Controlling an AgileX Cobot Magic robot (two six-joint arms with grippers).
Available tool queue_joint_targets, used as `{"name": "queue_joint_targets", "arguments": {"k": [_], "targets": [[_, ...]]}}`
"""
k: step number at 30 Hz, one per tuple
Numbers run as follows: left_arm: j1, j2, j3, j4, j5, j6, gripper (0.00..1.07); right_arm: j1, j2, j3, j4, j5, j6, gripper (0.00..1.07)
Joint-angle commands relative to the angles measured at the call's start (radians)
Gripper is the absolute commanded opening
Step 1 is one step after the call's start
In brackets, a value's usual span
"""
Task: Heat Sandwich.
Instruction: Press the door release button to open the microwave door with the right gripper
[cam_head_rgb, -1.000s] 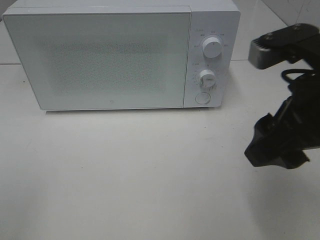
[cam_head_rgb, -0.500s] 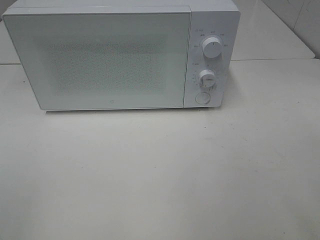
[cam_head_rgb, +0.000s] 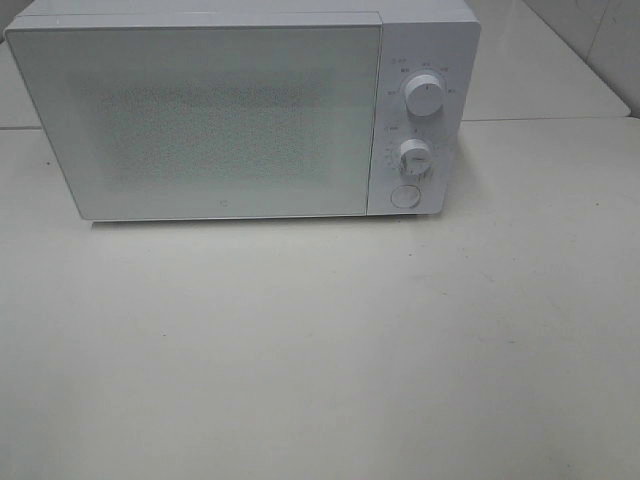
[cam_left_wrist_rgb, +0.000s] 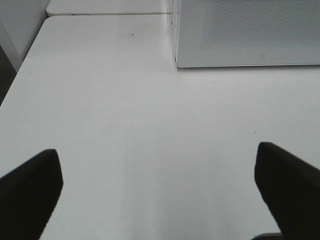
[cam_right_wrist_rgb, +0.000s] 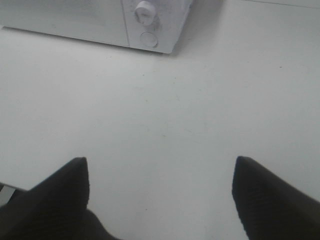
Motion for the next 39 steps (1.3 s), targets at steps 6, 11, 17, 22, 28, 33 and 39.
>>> {"name": "queue_joint_targets", "arguments": {"k": [6,11,17,22,28,33,39], "targets": [[-0.001,-0.028,0.003,-0.001,-0.002,-0.002,1.01,-0.147,-0.147,0.042,-0.003,-0.009,-0.011,0.76],[-0.001,-0.028,0.003,-0.001,-0.002,-0.002,1.01,-0.228,-0.208,0.048,-0.003,-0.01,-0.011,0.76],[-0.001,-0.027,0.003,-0.001,-0.002,-0.002,1.01,-0.27,-0.235,0.048,-0.002,-0.013,-0.011,0.76],[-0.001,-0.025,0.003,-0.001,-0.002,-0.002,1.01,-0.27,-0.235,0.048,-0.002,-0.013,-0.011,0.76],[-0.001,-0.025,0.003,-0.001,-0.002,-0.002,1.01,-0.27,-0.235,0.048,-0.002,-0.013,-0.011,0.76],[-0.001,-0.025,0.003,-0.001,-0.002,-0.002,1.01,-0.27,-0.235,0.048,-0.002,-0.031,-0.011,0.76],[-0.001,-0.025,0.003,-0.001,-0.002,-0.002,1.01,-0.27,-0.235,0.039,0.018,-0.136,-0.011,0.76]]}}
